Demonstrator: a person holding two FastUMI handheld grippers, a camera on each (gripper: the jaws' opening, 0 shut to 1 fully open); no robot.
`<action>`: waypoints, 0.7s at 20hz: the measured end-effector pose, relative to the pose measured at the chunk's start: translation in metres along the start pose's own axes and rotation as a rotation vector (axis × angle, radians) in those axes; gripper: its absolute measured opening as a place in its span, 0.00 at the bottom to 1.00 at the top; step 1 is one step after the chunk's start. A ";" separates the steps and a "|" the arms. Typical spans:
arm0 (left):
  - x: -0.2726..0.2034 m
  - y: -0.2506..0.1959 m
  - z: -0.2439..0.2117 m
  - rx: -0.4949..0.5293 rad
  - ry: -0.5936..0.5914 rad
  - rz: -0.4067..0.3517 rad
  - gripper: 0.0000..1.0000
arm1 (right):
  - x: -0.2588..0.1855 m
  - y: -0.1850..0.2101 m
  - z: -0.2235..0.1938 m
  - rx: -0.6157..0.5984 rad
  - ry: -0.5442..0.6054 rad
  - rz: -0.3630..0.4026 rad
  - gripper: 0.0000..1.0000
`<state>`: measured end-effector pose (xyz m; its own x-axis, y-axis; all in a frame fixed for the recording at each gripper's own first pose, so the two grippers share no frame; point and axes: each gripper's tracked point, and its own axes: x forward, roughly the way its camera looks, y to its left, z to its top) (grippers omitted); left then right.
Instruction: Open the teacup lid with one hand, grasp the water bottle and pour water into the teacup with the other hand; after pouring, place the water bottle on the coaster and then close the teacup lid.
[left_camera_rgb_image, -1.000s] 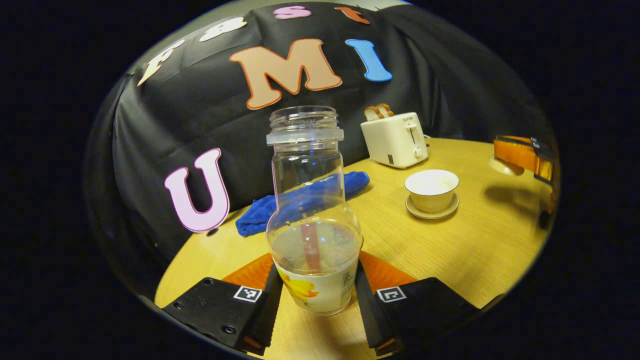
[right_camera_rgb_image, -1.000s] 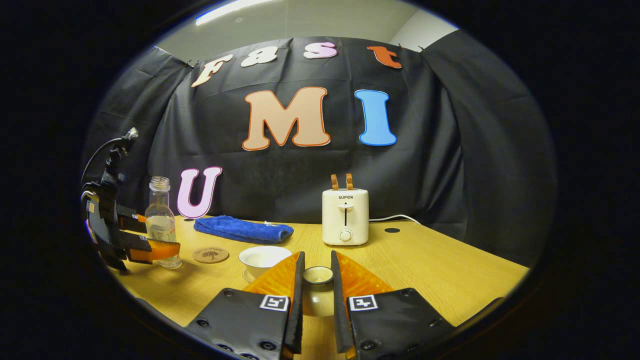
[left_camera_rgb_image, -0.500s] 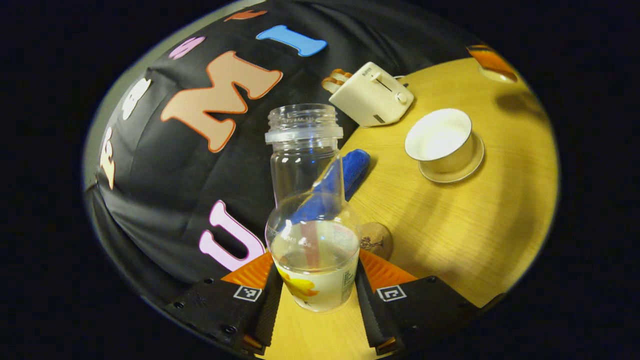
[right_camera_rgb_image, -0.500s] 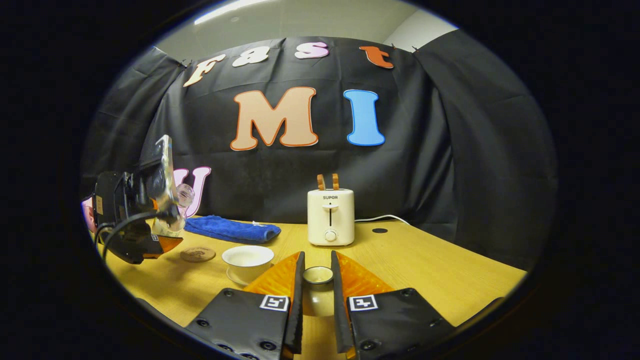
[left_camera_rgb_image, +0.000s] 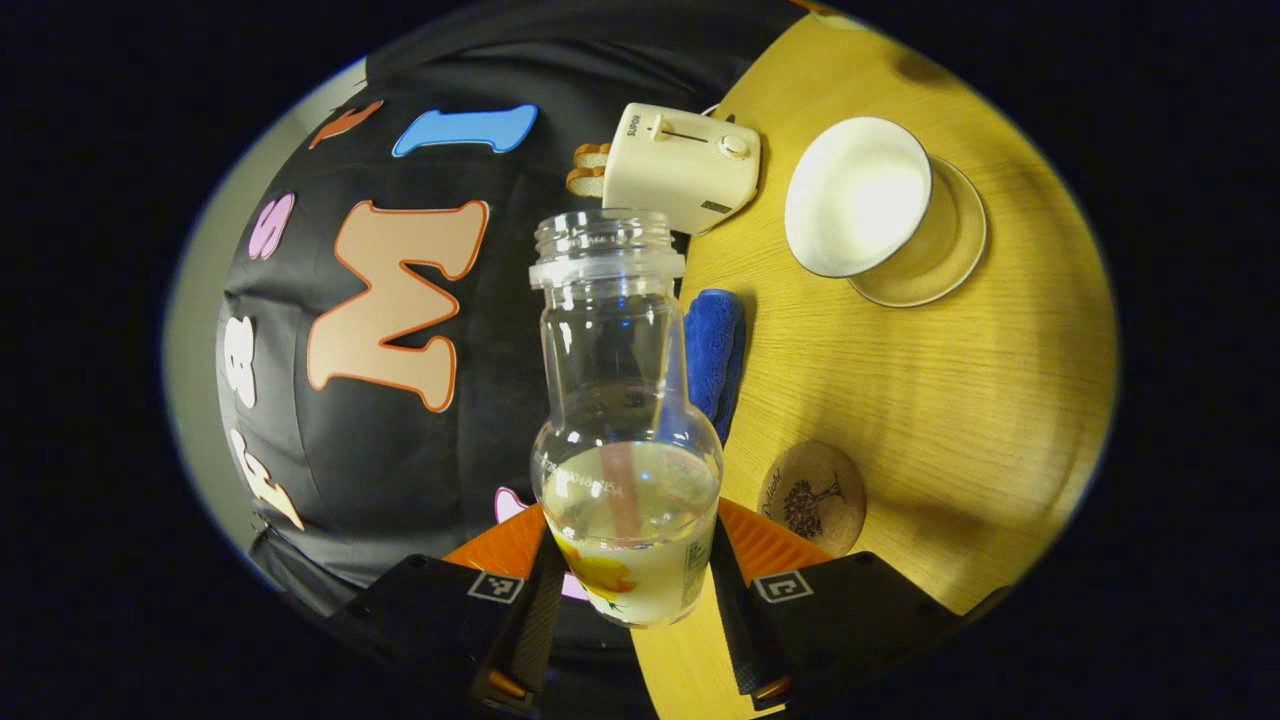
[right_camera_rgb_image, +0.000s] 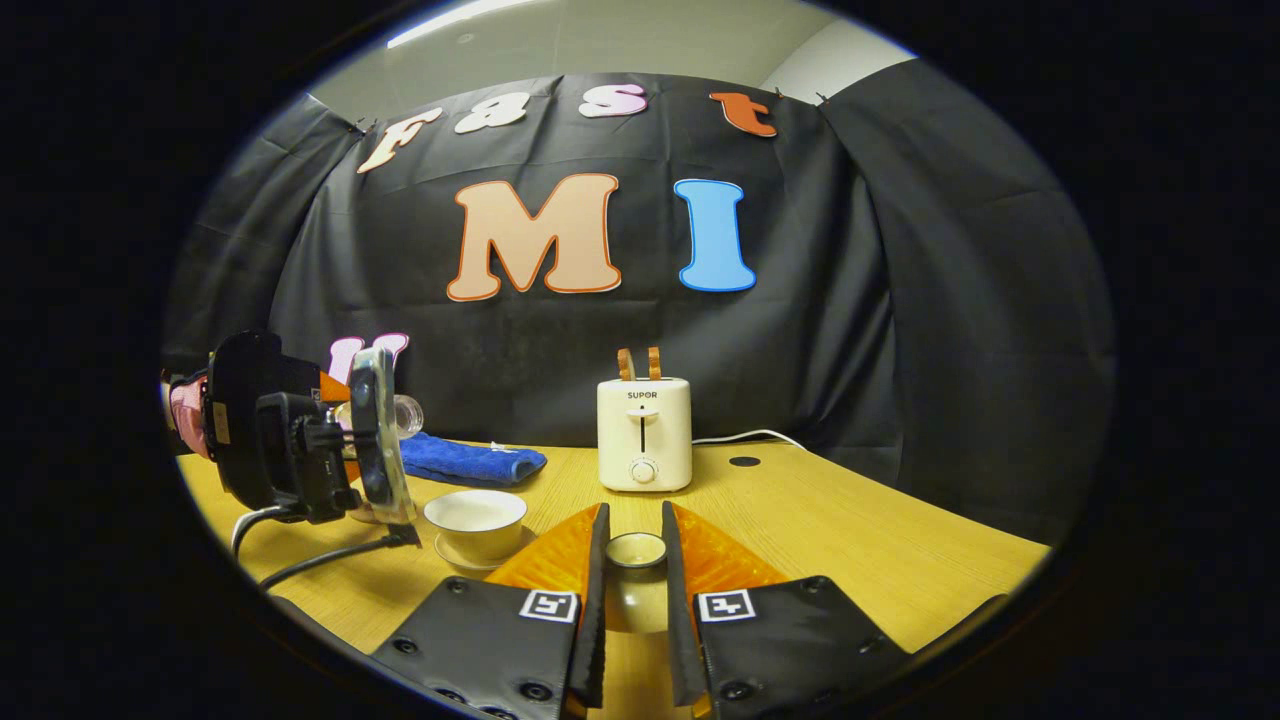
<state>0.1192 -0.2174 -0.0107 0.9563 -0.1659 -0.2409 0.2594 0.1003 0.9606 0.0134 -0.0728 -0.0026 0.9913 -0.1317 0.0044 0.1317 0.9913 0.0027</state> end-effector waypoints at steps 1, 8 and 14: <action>-0.002 -0.002 -0.002 0.022 0.007 -0.007 0.68 | 0.000 0.000 0.000 0.000 0.000 0.000 0.28; -0.011 -0.008 0.005 0.182 -0.002 0.030 0.68 | 0.000 0.000 0.000 -0.001 0.000 0.000 0.28; -0.009 -0.013 0.008 0.301 -0.001 0.041 0.67 | 0.000 -0.001 0.000 -0.001 0.000 0.001 0.29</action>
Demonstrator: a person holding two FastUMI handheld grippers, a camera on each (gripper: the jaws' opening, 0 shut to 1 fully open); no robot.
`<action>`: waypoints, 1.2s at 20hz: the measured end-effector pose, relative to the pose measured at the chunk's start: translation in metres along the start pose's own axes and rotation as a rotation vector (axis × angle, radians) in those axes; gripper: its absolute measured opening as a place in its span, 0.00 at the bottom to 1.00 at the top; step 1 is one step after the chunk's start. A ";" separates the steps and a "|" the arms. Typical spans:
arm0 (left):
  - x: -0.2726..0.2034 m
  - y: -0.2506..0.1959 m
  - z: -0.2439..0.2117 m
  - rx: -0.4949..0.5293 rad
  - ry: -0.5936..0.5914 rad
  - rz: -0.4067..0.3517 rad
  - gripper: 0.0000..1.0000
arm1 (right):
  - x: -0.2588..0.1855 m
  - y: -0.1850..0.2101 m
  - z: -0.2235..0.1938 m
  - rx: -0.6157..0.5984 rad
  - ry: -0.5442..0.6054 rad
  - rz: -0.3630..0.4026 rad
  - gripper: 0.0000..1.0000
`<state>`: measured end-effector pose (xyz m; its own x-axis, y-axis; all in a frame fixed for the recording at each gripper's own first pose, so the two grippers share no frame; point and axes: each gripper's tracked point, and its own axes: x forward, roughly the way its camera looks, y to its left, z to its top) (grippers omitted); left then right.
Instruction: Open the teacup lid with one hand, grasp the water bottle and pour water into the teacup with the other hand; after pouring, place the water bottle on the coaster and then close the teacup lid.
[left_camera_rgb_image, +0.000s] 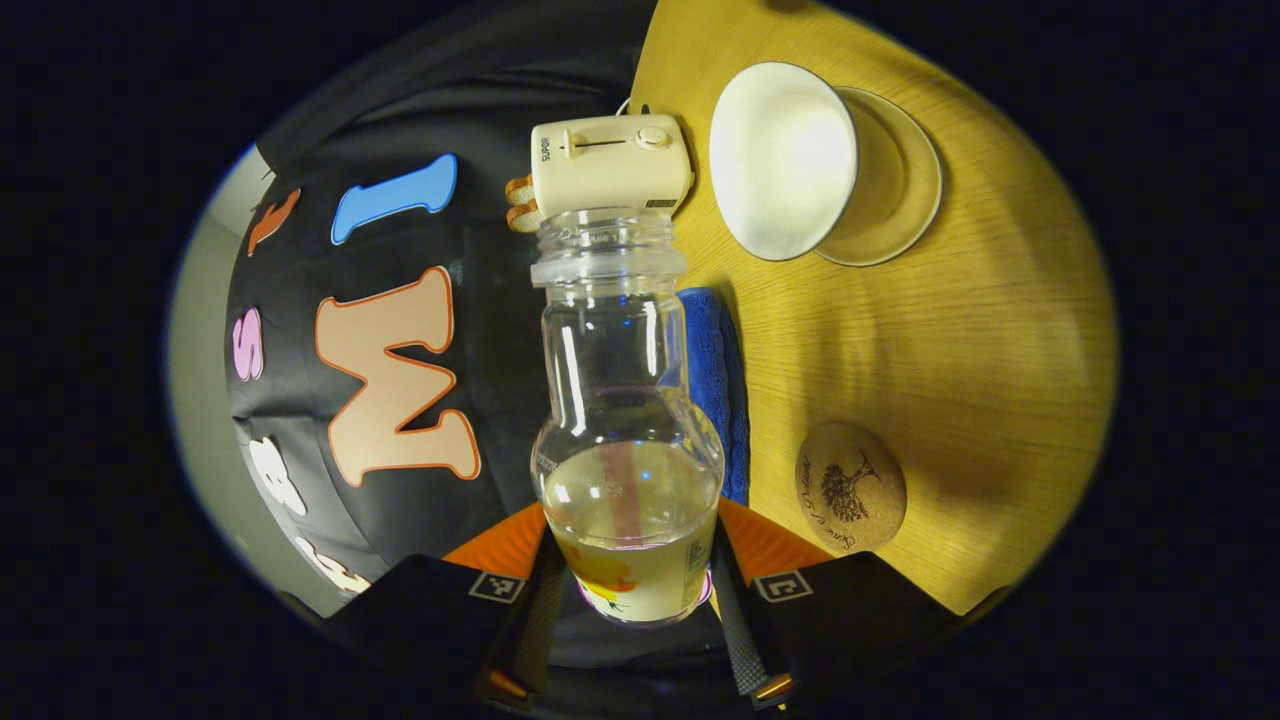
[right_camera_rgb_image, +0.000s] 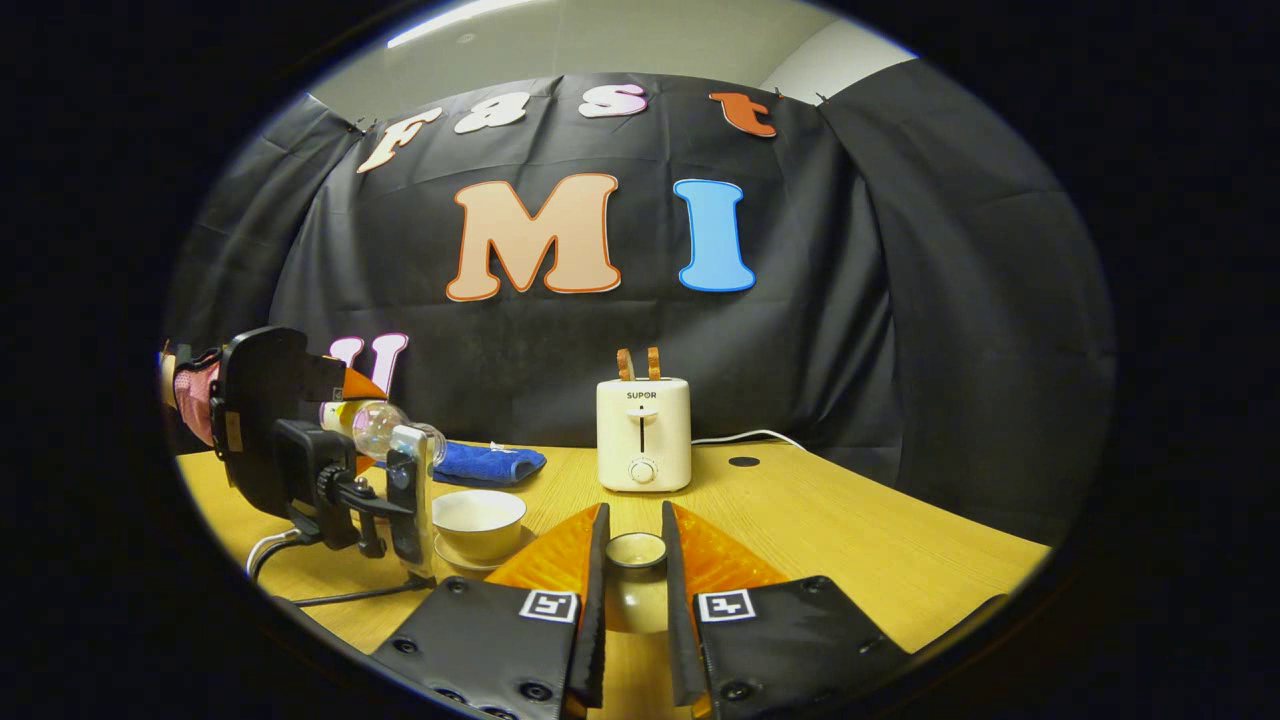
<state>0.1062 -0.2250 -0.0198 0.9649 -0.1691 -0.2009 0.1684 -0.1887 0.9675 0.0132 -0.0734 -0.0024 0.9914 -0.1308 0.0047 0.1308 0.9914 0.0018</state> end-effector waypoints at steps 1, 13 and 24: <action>0.003 0.001 0.000 0.012 0.001 -0.001 0.67 | 0.000 0.000 0.001 0.000 0.000 0.000 0.29; 0.005 0.003 0.001 0.141 0.021 -0.019 0.67 | 0.000 -0.001 0.000 0.000 0.000 -0.002 0.28; -0.004 0.023 0.007 0.287 0.029 0.001 0.68 | 0.000 -0.003 0.000 -0.001 -0.002 -0.018 0.28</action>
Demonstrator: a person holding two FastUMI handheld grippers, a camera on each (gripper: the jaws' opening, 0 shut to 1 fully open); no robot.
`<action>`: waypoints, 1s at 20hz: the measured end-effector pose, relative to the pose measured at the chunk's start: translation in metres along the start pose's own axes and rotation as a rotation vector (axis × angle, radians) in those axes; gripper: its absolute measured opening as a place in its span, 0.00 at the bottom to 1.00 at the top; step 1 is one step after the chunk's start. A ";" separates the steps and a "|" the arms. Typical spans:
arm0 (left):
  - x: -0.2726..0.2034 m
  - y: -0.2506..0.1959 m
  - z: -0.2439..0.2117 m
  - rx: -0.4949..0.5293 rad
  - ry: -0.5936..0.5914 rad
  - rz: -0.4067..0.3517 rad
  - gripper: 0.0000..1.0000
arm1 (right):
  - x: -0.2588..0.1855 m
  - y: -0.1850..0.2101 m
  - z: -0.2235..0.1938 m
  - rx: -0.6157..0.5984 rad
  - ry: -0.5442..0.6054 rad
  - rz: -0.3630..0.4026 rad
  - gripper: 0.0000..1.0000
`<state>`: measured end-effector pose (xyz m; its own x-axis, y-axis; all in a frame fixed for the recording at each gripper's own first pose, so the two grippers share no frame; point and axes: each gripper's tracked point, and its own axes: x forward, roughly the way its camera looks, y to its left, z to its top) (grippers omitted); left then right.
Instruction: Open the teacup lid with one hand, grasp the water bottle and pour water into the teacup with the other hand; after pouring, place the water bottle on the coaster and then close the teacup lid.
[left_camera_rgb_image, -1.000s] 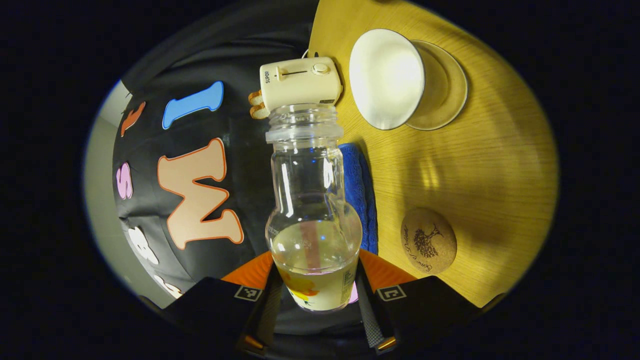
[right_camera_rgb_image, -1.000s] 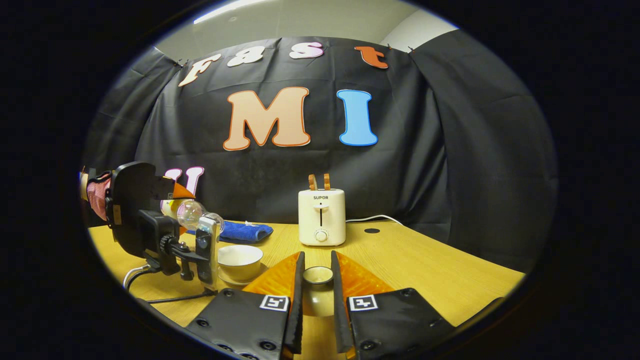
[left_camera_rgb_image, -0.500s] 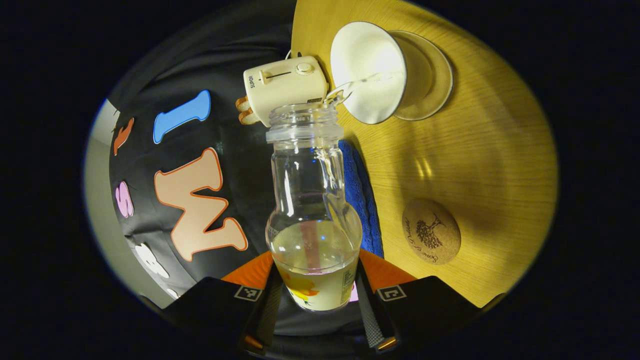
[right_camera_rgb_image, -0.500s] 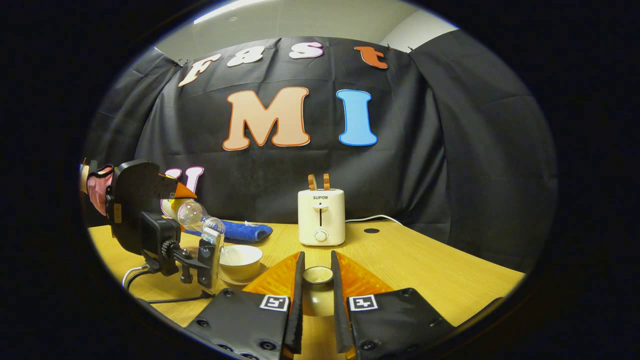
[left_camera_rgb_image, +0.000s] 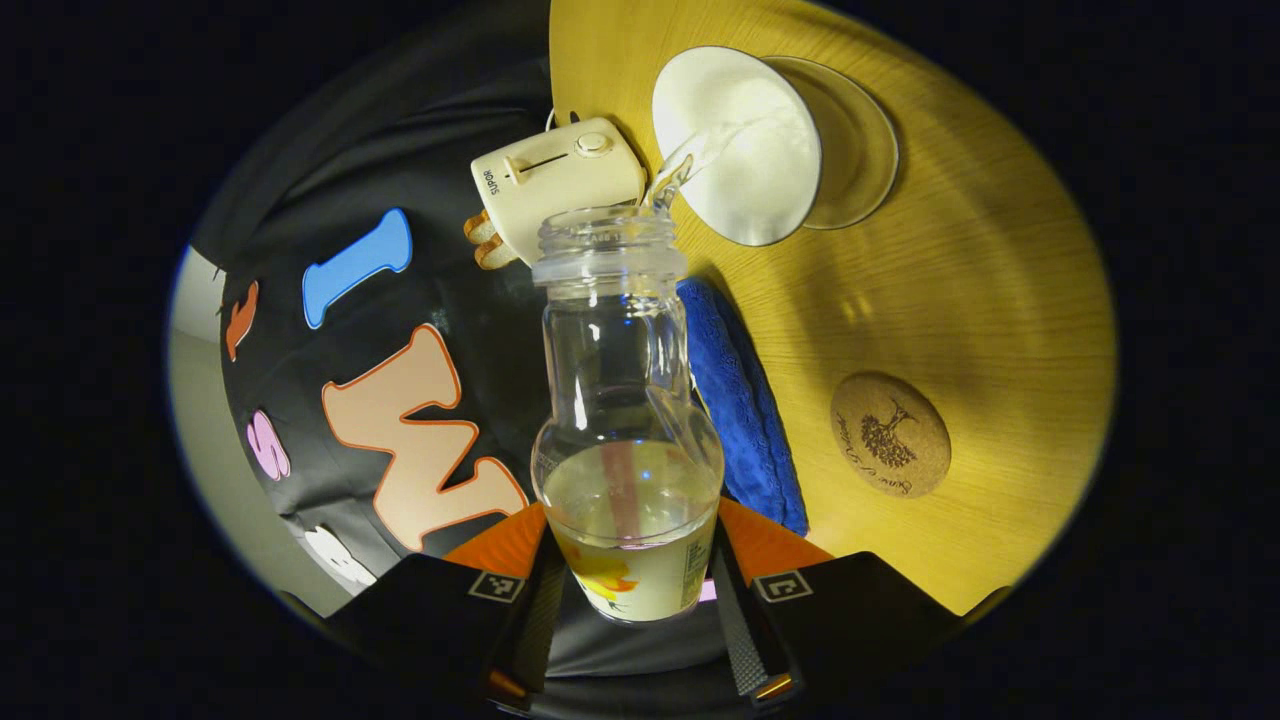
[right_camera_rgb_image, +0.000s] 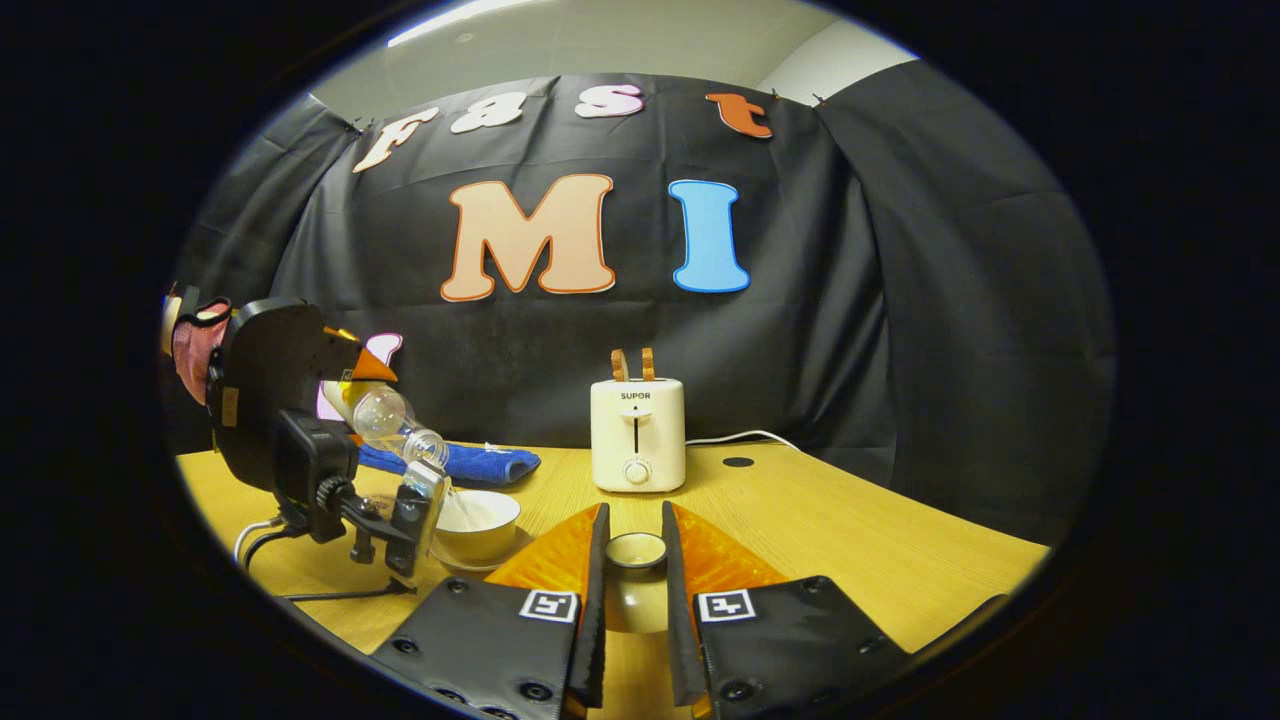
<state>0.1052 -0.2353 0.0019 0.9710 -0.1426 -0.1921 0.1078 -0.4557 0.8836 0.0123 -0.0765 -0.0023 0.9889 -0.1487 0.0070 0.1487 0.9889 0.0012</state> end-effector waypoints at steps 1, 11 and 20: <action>0.000 0.003 -0.001 0.014 0.003 -0.001 0.67 | 0.000 0.000 0.000 0.000 0.000 0.000 0.29; -0.003 0.037 -0.008 0.200 0.027 0.018 0.67 | 0.001 -0.002 0.000 -0.001 0.000 -0.005 0.28; -0.006 0.011 0.001 0.041 -0.015 -0.054 0.67 | 0.001 -0.002 0.000 0.000 0.000 -0.007 0.28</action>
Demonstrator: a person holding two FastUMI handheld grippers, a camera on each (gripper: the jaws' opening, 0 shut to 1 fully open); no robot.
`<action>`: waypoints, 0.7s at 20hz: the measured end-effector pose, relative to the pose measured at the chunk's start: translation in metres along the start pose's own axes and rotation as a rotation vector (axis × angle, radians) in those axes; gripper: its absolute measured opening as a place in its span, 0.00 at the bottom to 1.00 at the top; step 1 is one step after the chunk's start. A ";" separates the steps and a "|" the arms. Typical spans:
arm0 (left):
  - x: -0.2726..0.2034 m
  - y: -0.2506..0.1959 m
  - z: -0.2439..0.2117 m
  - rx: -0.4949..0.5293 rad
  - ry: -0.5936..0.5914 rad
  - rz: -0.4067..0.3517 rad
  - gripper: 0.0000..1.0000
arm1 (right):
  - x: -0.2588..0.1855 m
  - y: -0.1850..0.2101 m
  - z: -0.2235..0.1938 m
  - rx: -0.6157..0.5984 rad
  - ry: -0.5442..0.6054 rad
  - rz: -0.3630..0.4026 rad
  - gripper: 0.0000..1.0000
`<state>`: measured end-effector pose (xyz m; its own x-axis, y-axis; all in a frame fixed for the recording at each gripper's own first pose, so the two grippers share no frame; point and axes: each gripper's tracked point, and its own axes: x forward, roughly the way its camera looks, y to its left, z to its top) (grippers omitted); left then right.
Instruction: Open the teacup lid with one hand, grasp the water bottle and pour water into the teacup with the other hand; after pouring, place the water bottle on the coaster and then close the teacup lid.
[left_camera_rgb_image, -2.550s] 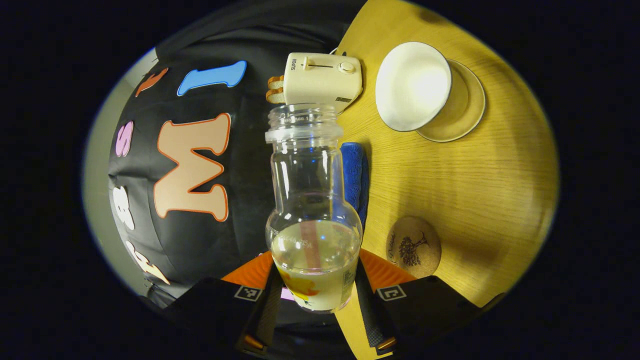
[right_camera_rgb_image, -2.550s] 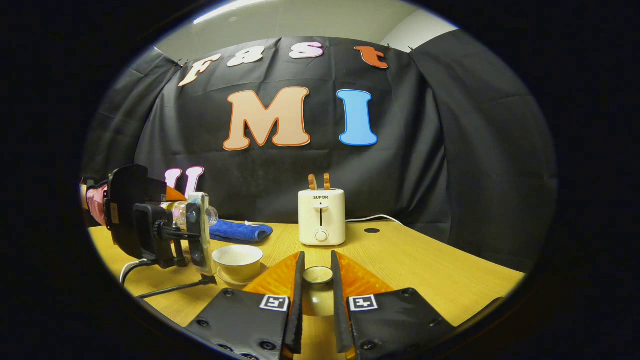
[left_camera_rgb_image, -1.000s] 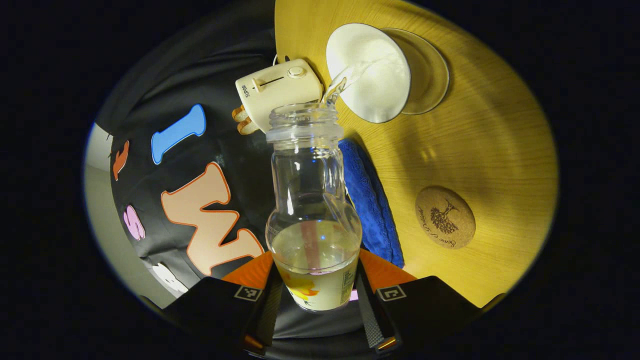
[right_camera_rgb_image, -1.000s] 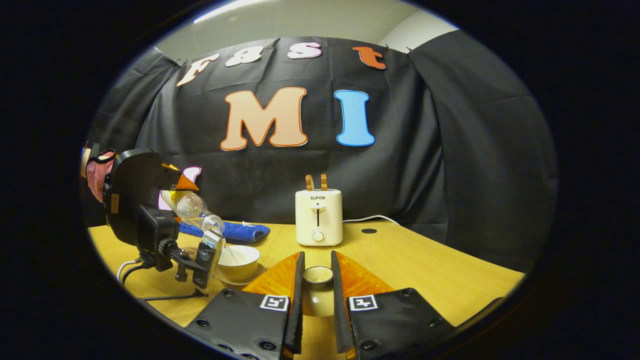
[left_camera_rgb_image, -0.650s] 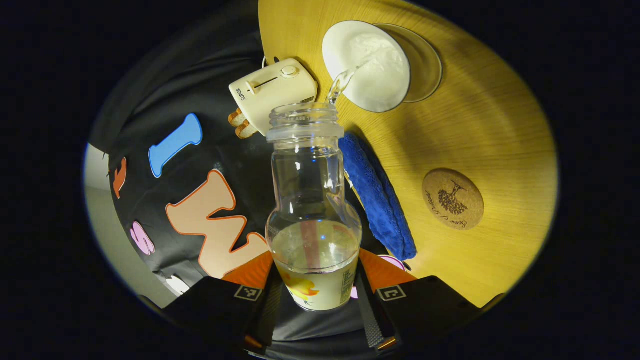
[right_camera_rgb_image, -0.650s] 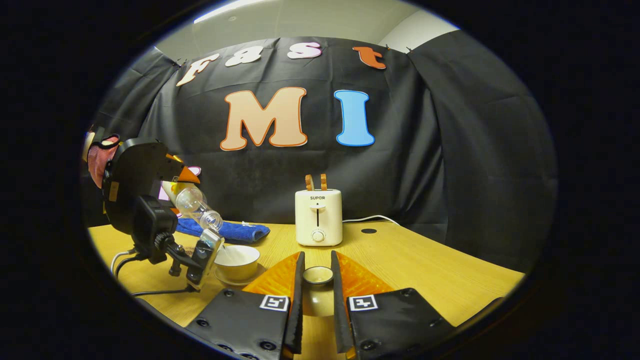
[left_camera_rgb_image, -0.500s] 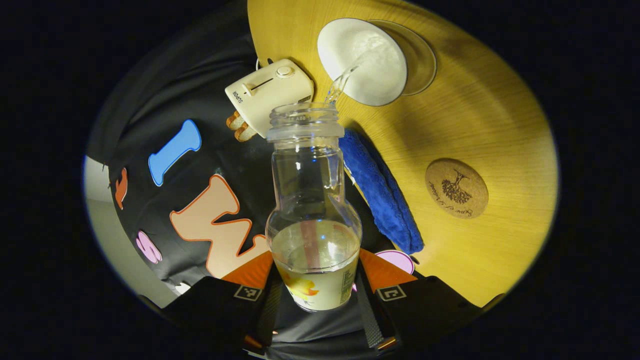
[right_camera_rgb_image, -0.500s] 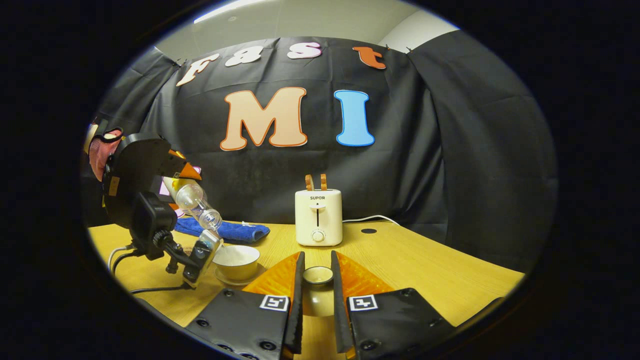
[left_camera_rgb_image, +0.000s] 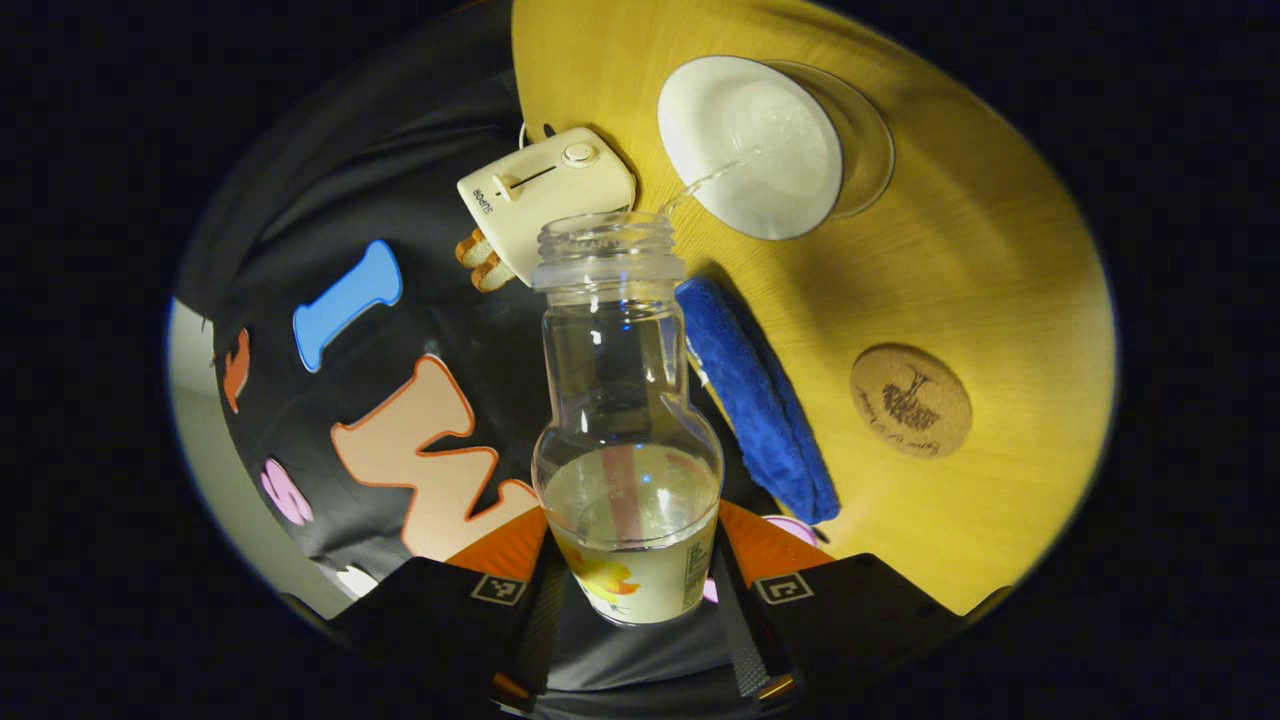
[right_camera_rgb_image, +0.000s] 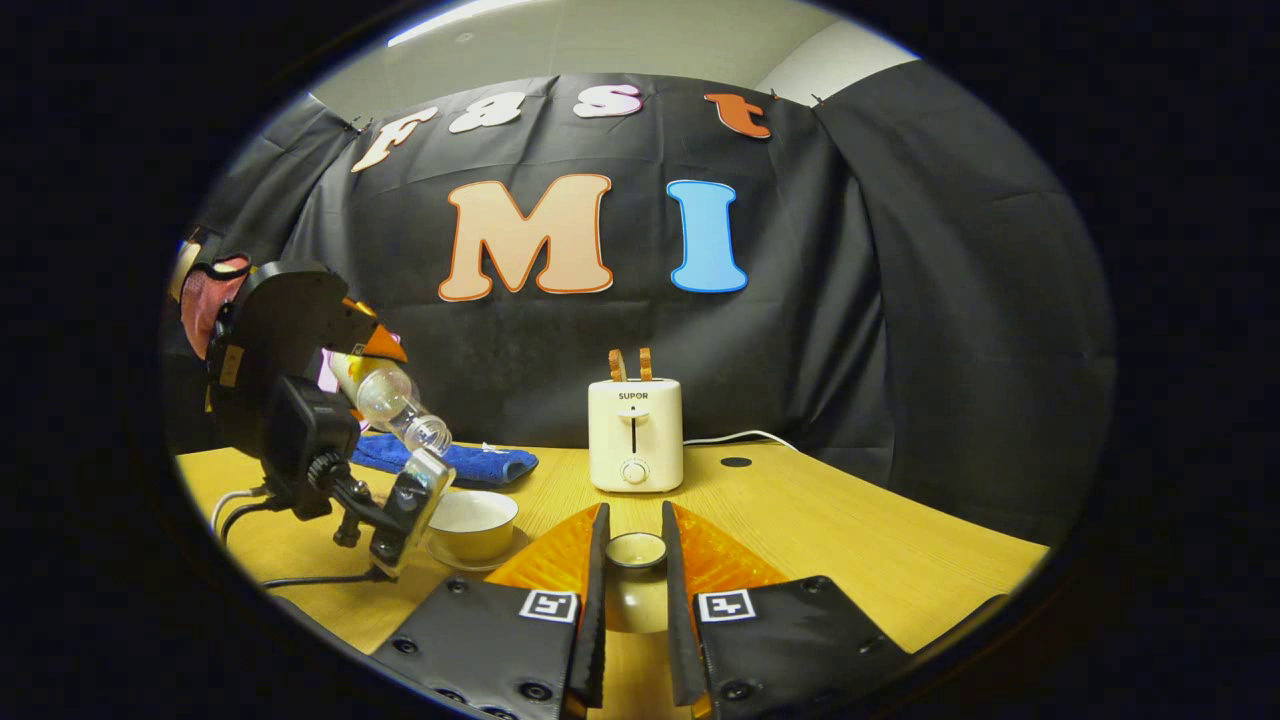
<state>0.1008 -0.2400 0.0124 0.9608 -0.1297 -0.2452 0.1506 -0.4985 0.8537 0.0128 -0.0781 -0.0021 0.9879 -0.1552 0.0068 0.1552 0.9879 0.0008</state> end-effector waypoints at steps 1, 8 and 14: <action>0.000 -0.009 0.004 -0.061 -0.014 -0.026 0.67 | 0.000 0.000 0.000 0.000 0.000 0.000 0.29; 0.007 -0.053 0.028 -0.836 -0.184 -0.123 0.66 | 0.000 0.000 0.000 0.000 -0.001 0.000 0.28; 0.002 -0.046 0.044 -1.614 -0.365 -0.228 0.67 | -0.001 -0.001 0.001 -0.001 -0.001 -0.006 0.28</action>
<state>0.0858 -0.2552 -0.0482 0.8209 -0.4786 -0.3115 0.5625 0.7720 0.2961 0.0119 -0.0790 -0.0015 0.9869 -0.1609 0.0078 0.1609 0.9870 -0.0001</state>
